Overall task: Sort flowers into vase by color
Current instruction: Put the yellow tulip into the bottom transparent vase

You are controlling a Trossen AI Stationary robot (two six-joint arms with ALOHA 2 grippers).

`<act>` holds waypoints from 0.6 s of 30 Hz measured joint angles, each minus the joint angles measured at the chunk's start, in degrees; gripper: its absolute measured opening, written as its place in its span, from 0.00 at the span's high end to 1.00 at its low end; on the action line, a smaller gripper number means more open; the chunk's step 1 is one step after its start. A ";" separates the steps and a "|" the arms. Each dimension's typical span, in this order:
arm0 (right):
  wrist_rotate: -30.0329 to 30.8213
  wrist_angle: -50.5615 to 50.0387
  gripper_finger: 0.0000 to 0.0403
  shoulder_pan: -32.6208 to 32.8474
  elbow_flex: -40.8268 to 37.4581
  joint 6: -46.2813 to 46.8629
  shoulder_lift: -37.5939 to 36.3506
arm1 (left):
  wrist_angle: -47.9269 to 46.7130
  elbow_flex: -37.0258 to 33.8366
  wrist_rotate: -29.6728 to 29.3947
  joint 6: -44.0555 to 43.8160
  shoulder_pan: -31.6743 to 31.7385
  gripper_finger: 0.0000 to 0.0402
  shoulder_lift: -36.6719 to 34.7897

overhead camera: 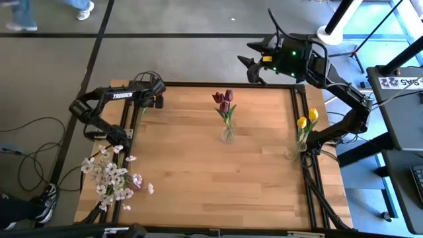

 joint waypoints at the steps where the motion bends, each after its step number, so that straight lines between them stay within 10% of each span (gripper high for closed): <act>1: -0.02 -0.49 0.28 0.00 0.00 -0.01 0.00 | 0.62 -0.08 -0.04 -0.41 0.20 0.66 0.51; 18: -2.03 -14.87 0.28 0.07 -0.04 4.10 -2.69 | 3.50 0.47 5.93 -8.28 -1.64 0.78 6.89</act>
